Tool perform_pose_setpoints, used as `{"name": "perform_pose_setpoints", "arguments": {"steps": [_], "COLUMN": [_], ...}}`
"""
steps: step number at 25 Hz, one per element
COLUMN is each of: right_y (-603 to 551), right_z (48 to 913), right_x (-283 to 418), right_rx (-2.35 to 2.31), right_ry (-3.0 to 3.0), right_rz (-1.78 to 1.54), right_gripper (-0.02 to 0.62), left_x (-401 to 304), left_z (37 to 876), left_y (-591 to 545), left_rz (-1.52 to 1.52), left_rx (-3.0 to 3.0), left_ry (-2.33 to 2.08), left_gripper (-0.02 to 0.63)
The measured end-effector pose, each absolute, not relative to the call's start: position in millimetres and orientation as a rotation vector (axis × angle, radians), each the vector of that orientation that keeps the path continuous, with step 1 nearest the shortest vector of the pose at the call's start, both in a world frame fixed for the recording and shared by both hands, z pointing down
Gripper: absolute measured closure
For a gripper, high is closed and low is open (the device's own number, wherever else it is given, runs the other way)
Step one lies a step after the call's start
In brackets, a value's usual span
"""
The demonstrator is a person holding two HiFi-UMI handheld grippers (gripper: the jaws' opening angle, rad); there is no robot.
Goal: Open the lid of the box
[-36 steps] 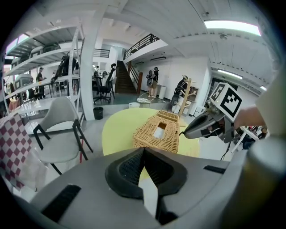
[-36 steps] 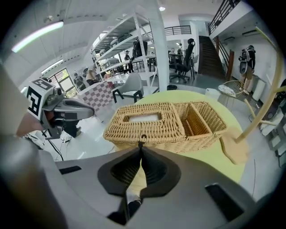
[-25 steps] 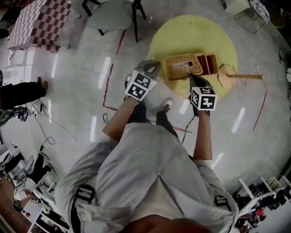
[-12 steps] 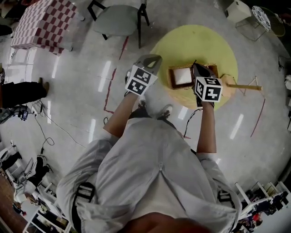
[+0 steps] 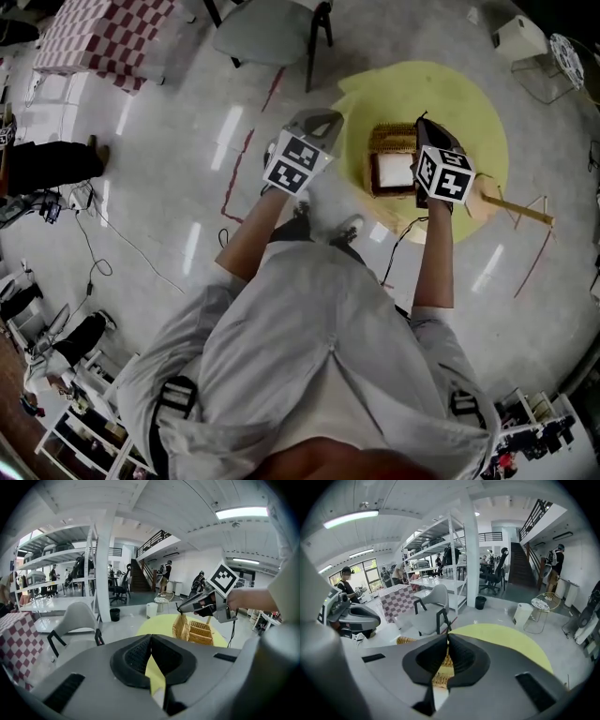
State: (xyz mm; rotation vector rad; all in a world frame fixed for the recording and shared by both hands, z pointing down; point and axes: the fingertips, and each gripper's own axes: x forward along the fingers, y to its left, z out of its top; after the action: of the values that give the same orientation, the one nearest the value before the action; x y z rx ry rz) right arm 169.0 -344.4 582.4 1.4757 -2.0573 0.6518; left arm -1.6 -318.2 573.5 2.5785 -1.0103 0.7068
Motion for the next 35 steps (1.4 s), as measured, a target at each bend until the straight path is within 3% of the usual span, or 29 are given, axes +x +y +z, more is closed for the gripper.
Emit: {"name": "perform_pose_setpoints", "arguments": {"steps": [14, 35], "right_y": [-341, -268], "right_z": [602, 491], "right_x": [159, 187], "right_rx": [1.426, 1.532], "right_ry": [-2.048, -2.090], "right_rz": [0.683, 0.388], "right_gripper": [0.529, 0.569], "left_x": [-20, -11], "left_z": [592, 501], "left_y": [-311, -289], "left_rz": [0.742, 0.636], "left_rx": [2.533, 2.737], "left_ry": [-1.015, -1.034], "left_gripper": [0.577, 0.577]}}
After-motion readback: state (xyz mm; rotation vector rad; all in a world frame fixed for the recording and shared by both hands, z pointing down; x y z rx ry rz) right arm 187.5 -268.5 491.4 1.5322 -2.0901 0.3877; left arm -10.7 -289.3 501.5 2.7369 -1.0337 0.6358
